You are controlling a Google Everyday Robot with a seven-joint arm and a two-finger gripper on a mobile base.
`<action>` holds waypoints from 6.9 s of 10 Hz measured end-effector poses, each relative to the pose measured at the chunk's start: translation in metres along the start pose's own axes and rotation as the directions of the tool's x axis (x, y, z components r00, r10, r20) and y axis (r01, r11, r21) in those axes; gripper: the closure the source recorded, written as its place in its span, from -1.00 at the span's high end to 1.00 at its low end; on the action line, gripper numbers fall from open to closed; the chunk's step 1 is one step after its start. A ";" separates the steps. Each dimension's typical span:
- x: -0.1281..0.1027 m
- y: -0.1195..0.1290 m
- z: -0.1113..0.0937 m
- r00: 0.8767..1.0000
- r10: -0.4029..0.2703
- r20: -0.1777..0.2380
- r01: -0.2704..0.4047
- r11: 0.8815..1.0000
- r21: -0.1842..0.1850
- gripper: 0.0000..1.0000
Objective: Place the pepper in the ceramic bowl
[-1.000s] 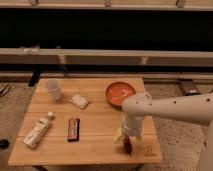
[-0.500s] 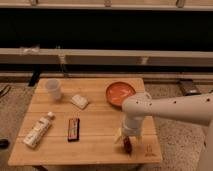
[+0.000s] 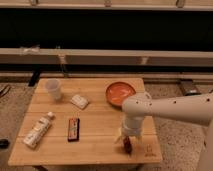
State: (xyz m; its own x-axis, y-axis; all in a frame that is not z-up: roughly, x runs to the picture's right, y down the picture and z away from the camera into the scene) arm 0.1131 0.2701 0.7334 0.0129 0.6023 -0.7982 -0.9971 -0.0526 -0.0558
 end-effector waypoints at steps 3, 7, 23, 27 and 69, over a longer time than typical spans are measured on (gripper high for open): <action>0.000 0.000 0.000 1.000 0.000 0.000 0.000 1.000 0.000 0.60; 0.000 0.000 0.000 1.000 0.000 0.000 0.000 1.000 0.000 0.60; -0.027 -0.004 0.044 0.994 -0.035 0.104 0.021 0.991 0.132 -0.40; -0.036 -0.013 0.030 0.999 -0.024 0.048 0.016 0.988 0.155 -1.00; -0.307 -0.007 -0.119 0.927 0.068 0.368 -0.079 0.997 0.015 0.60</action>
State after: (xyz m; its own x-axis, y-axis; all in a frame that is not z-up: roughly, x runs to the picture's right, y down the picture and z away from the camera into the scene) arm 0.1247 -0.0092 0.9074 -0.0838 0.8483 -0.5229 -0.9960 -0.0879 0.0170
